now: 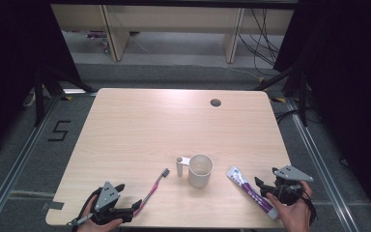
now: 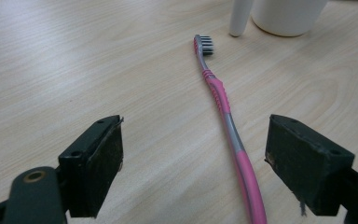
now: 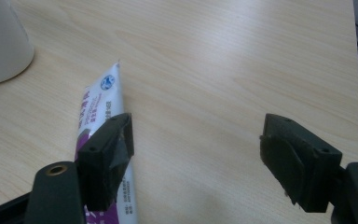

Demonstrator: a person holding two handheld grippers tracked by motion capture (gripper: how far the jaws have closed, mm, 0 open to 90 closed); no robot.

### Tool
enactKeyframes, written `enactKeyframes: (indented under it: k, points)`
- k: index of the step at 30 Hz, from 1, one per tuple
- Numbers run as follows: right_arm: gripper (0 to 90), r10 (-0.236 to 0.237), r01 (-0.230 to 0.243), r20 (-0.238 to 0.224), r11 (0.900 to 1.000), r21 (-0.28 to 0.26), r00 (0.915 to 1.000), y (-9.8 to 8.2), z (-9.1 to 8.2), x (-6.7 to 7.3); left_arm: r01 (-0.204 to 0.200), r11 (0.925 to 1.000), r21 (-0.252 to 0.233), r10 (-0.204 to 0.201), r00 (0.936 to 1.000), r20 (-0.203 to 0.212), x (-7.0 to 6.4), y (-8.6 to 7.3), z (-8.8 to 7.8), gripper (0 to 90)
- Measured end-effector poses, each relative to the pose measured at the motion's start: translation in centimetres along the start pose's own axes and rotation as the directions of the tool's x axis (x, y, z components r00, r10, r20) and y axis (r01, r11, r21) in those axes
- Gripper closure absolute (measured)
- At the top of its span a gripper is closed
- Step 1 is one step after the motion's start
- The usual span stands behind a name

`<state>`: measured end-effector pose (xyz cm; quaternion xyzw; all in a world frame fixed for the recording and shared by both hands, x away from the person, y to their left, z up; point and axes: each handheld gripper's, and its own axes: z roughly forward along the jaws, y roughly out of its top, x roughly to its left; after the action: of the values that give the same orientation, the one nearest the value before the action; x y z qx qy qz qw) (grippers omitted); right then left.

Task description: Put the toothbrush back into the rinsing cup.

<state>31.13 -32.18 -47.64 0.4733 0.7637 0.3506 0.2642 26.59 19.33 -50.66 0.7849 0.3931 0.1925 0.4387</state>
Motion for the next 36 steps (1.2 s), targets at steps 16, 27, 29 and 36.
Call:
enactKeyframes:
  k: [16,27,29,36]
  points:
    - [28.8,-0.008,0.008,-0.021,1.0,0.0,0.9997,0.1,0.1,-0.1,0.047,0.9974,0.055,-0.049,0.9983,0.032,0.3,0.2,0.6,20.1]
    - [25.8,0.002,-0.003,-0.038,1.0,-0.023,0.9993,0.2,0.0,-0.1,0.026,0.9938,0.108,-0.03,0.9988,0.04,0.0,1.4,1.7,16.2]
    - [23.2,0.009,-0.011,-0.044,0.999,-0.032,0.999,0.1,0.0,-0.1,0.016,0.9928,0.119,-0.022,0.9988,0.045,0.0,1.7,2.0,16.2]
    - [17.8,-0.014,0.01,-0.059,0.998,-0.069,0.9982,0.1,-0.3,-0.1,-0.014,0.988,0.154,0.006,0.9987,0.05,-0.2,2.2,2.9,16.3]
